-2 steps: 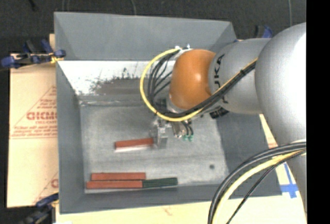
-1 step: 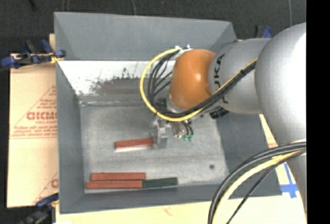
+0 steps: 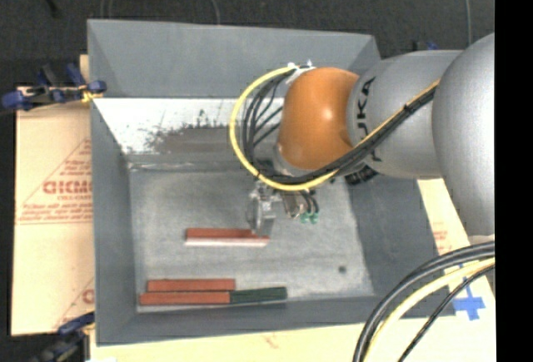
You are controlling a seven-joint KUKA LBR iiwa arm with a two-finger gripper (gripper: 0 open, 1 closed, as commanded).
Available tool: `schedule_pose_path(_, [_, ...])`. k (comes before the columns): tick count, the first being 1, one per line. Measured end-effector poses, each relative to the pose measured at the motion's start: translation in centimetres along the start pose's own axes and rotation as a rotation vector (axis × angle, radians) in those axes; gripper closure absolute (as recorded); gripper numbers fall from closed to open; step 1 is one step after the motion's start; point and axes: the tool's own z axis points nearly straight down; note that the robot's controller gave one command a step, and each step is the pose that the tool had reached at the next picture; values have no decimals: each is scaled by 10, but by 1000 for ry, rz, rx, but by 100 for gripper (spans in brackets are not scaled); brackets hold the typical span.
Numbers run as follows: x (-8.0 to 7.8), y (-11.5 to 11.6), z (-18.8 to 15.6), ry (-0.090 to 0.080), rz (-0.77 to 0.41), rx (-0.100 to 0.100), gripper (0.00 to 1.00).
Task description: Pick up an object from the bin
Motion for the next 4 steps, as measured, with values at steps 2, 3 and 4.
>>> schedule_pose_path(2, [-62,67,-2,-9,-71,-1,0])
schedule_pose_path(3, [-68,62,-27,-2,-154,1,0])
schedule_pose_path(4, [-26,80,3,-15,-233,0,0])
